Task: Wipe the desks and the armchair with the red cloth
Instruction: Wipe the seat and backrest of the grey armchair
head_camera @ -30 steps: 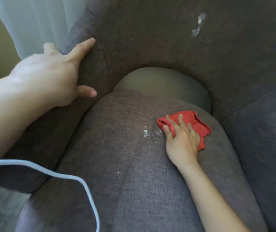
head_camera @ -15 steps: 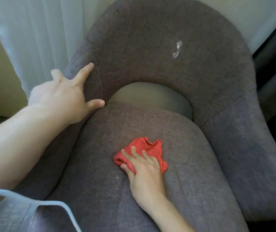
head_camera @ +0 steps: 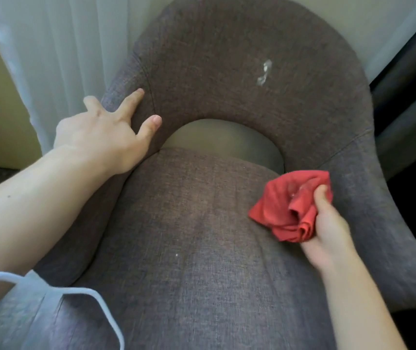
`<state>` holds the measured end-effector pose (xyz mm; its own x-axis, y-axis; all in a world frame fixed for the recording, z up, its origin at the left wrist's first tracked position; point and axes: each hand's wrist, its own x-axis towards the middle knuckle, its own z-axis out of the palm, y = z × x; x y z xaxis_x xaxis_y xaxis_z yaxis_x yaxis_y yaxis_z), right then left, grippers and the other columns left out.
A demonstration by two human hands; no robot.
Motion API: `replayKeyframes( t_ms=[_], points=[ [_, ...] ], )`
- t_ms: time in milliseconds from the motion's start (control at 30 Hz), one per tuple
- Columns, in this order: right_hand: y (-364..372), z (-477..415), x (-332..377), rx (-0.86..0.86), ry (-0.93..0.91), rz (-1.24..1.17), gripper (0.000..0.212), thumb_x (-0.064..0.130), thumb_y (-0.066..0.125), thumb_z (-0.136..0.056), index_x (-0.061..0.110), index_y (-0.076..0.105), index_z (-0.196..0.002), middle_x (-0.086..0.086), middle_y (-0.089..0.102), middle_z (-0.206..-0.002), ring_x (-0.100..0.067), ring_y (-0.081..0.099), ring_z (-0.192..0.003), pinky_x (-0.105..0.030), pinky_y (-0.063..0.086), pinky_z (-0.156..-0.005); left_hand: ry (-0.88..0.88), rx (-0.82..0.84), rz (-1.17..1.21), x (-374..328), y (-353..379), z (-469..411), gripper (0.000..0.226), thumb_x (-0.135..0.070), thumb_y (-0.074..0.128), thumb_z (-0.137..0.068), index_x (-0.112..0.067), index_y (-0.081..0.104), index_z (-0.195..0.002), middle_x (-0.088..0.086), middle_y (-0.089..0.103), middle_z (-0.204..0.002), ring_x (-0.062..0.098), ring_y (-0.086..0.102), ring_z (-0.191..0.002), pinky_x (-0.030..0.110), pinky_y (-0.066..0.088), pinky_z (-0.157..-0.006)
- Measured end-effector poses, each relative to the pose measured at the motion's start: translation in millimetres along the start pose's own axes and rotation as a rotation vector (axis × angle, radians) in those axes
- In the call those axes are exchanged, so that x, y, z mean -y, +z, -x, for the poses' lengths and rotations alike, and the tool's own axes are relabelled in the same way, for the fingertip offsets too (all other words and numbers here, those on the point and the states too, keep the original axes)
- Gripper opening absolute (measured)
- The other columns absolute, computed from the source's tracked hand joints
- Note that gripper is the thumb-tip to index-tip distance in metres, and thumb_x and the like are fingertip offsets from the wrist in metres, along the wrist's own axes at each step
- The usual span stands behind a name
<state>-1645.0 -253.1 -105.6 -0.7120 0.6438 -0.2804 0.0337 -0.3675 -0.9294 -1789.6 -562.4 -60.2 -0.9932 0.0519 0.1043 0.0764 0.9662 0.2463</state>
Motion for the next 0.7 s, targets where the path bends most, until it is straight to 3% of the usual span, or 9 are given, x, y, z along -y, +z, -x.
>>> replayKeyframes(
  t_ms=[100, 167, 200, 233, 267, 300, 333, 400, 700],
  points=[
    [14, 19, 1, -0.048, -0.322, 0.385, 0.032, 0.044, 0.05, -0.101, 0.02, 0.07, -0.09, 0.011, 0.074, -0.063, -0.002, 0.069, -0.063, -0.015, 0.052, -0.055, 0.0, 0.003, -0.012, -1, 1, 0, 0.073, -0.081, 0.004, -0.086, -0.053, 0.004, -0.153, 0.026, 0.038, -0.137, 0.05, 0.055, -0.114, 0.045, 0.032, -0.075],
    [33, 42, -22, 0.029, -0.463, 0.668, 0.035, 0.045, 0.049, -0.1, 0.02, 0.07, -0.088, 0.008, 0.061, -0.048, -0.004, 0.054, -0.045, -0.015, 0.045, -0.045, 0.0, 0.007, -0.02, -2, 0, 0, 0.073, -0.081, 0.003, -0.086, -0.053, 0.003, -0.153, 0.027, 0.037, -0.137, 0.05, 0.055, -0.114, 0.045, 0.029, -0.074],
    [43, 55, -40, 0.139, -0.472, 0.769, 0.036, 0.048, 0.047, -0.099, 0.022, 0.071, -0.098, 0.007, 0.066, -0.058, -0.009, 0.059, -0.053, -0.02, 0.05, -0.054, -0.001, 0.009, -0.021, -2, 0, 0, 0.073, -0.08, 0.003, -0.086, -0.053, 0.003, -0.153, 0.027, 0.037, -0.138, 0.05, 0.054, -0.115, 0.045, 0.03, -0.075],
    [51, 68, -62, 0.268, -0.449, 0.893, 0.039, 0.052, 0.044, -0.098, 0.028, 0.069, -0.115, 0.004, 0.074, -0.083, -0.015, 0.068, -0.077, -0.029, 0.055, -0.076, -0.002, 0.01, -0.022, -2, 0, 0, 0.072, -0.08, 0.003, -0.086, -0.053, 0.002, -0.153, 0.026, 0.036, -0.138, 0.05, 0.054, -0.115, 0.045, 0.03, -0.075],
    [59, 82, -85, 0.415, -0.419, 1.076, 0.044, 0.057, 0.039, -0.098, 0.037, 0.058, -0.132, -0.001, 0.071, -0.121, -0.023, 0.062, -0.117, -0.041, 0.045, -0.104, -0.002, 0.011, -0.022, -2, 0, -1, 0.072, -0.08, 0.003, -0.086, -0.053, 0.002, -0.153, 0.026, 0.036, -0.138, 0.05, 0.054, -0.115, 0.046, 0.031, -0.075],
    [63, 93, -105, 0.554, -0.42, 1.302, 0.052, 0.063, 0.03, -0.096, 0.046, 0.04, -0.144, 0.001, 0.044, -0.155, -0.027, 0.026, -0.147, -0.052, 0.017, -0.121, -0.001, 0.012, -0.022, -2, 1, -1, 0.072, -0.08, 0.003, -0.086, -0.054, 0.002, -0.153, 0.026, 0.036, -0.139, 0.05, 0.053, -0.116, 0.045, 0.03, -0.075],
    [66, 100, -121, 0.642, -0.456, 1.481, 0.061, 0.068, 0.02, -0.092, 0.05, 0.02, -0.151, 0.007, 0.012, -0.166, -0.031, -0.008, -0.151, -0.059, -0.007, -0.12, 0.0, 0.013, -0.021, -2, 1, -1, 0.072, -0.081, 0.002, -0.086, -0.054, 0.002, -0.153, 0.026, 0.036, -0.139, 0.05, 0.053, -0.116, 0.045, 0.03, -0.075],
    [69, 99, -134, 0.65, -0.492, 1.586, 0.07, 0.071, 0.005, -0.085, 0.051, 0.001, -0.152, 0.013, -0.015, -0.165, -0.036, -0.031, -0.146, -0.061, -0.025, -0.112, 0.001, 0.009, -0.015, -1, 2, -2, 0.073, -0.082, 0.001, -0.084, -0.056, 0.002, -0.152, 0.026, 0.036, -0.14, 0.052, 0.053, -0.117, 0.046, 0.032, -0.076],
    [88, 62, -143, 0.492, -0.572, 1.768, 0.071, 0.064, 0.007, -0.091, 0.04, -0.017, -0.153, 0.005, -0.019, -0.166, -0.043, -0.017, -0.149, -0.068, -0.012, -0.114, -0.001, -0.023, -0.036, 4, 3, 0, 0.077, -0.087, 0.002, -0.08, -0.056, 0.001, -0.15, 0.029, 0.037, -0.133, 0.054, 0.053, -0.11, 0.046, 0.032, -0.072]
  ],
)
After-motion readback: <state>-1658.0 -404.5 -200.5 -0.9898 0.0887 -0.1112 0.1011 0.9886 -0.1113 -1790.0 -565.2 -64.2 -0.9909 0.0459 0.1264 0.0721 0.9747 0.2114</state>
